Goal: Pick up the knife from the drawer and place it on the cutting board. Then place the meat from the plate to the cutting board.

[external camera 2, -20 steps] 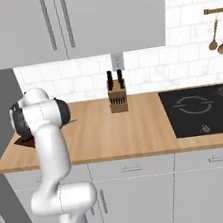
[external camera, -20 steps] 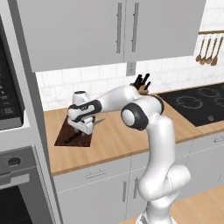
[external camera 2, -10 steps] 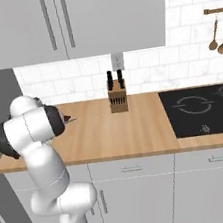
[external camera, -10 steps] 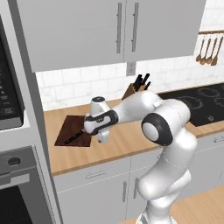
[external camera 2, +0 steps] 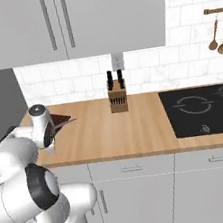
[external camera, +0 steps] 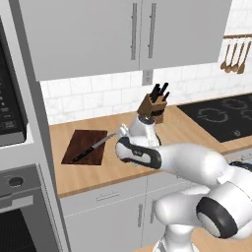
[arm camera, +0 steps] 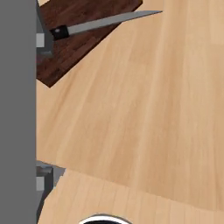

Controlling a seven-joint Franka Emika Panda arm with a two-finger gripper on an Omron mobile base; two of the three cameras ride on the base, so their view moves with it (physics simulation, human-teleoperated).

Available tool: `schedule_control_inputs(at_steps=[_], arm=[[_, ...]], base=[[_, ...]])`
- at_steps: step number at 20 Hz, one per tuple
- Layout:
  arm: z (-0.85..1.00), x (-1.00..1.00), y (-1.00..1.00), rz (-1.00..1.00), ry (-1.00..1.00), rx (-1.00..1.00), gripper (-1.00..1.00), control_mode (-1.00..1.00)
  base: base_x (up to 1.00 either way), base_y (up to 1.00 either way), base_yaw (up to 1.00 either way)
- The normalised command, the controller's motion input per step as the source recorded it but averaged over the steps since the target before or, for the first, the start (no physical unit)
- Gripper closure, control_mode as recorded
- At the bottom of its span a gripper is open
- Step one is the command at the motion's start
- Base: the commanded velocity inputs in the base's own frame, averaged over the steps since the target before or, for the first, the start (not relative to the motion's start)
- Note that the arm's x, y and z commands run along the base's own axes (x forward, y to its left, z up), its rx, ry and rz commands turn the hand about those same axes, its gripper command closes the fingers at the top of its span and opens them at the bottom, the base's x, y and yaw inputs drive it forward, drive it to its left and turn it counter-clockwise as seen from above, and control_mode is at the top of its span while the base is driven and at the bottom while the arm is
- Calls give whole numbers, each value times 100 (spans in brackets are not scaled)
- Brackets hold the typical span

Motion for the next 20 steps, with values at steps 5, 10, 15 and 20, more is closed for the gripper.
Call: schedule_control_inputs(at_steps=[5,10,15,20], arm=[[100,-23,-58,0,0,9,-100,-100],[100,-4,-59,0,1,-5,-100,-100],[90,-30,-75,14,0,-30,-100,-100],[31,-69,-59,24,3,-34,-100,-100]], base=[[0,0,0],[0,0,0],[0,0,0],[0,0,0]])
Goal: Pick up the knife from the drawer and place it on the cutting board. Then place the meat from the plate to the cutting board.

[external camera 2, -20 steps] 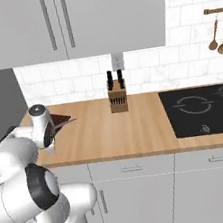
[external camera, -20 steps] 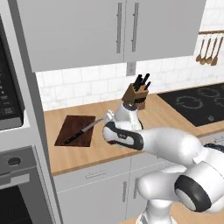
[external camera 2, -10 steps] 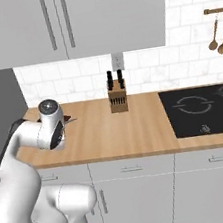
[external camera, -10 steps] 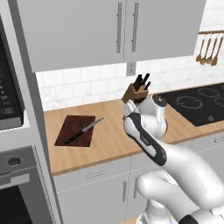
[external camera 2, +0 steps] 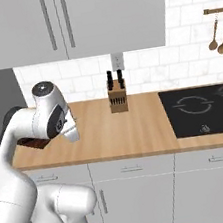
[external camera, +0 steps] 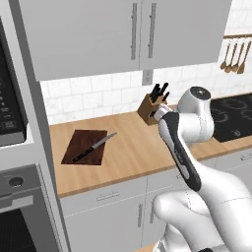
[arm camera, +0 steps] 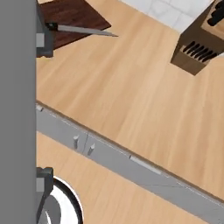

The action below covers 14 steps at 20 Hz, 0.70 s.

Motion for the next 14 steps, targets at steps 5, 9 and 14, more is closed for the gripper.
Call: schedule_control_inputs(at_steps=[5,9,14], arm=[[-4,-92,-62,36,0,-28,-100,-100],[-35,-95,-69,40,0,-23,-100,-100],[-11,-57,-21,9,0,-10,-100,100]], base=[[0,0,0],[0,0,0],[-40,-13,0]])
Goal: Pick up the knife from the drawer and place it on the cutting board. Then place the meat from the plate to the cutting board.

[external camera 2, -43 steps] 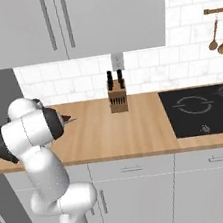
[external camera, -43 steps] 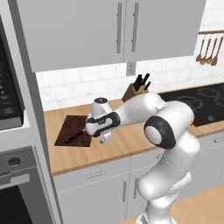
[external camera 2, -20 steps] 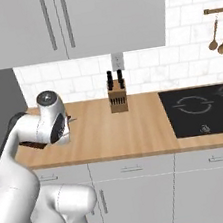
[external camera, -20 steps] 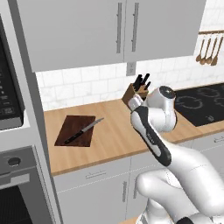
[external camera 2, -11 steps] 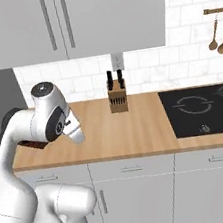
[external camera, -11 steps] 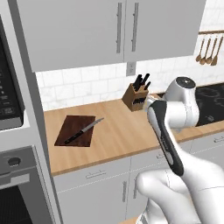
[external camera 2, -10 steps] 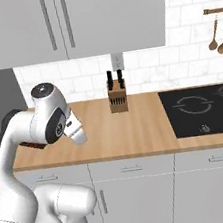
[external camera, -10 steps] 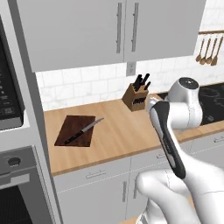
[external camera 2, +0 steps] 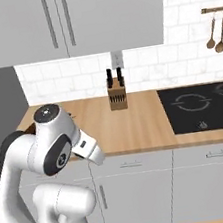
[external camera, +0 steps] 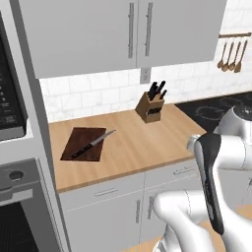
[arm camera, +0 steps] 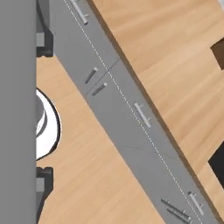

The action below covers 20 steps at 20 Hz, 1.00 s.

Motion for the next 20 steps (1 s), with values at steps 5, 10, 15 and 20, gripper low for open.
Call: schedule_control_inputs(at_steps=[5,10,15,20], arm=[[0,0,0,0,0,0,-100,100],[0,0,0,0,0,0,-100,100],[0,0,0,0,0,0,-100,100],[0,0,0,0,0,0,-100,100]], base=[[-82,-68,-38],[-4,-69,-74],[0,-47,-84],[0,-38,-86]])
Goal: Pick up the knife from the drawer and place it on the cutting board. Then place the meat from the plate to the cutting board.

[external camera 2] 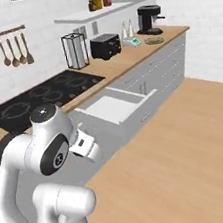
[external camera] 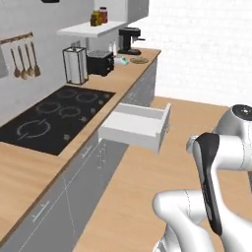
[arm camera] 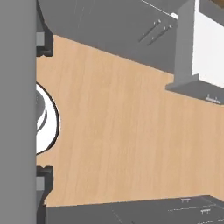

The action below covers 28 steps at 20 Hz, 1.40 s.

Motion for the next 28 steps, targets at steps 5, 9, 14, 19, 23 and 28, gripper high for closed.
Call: schedule_control_inputs(at_steps=[5,9,14,19,23,28], arm=[[0,0,0,0,0,0,-100,100],[0,0,0,0,0,0,-100,100],[0,0,0,0,0,0,-100,100],[0,0,0,0,0,0,-100,100],[0,0,0,0,0,0,-100,100],[0,0,0,0,0,0,-100,100]], base=[[2,-44,-81],[75,-17,-49],[100,-10,-14],[100,-21,-2],[100,-22,0],[100,-24,0]])
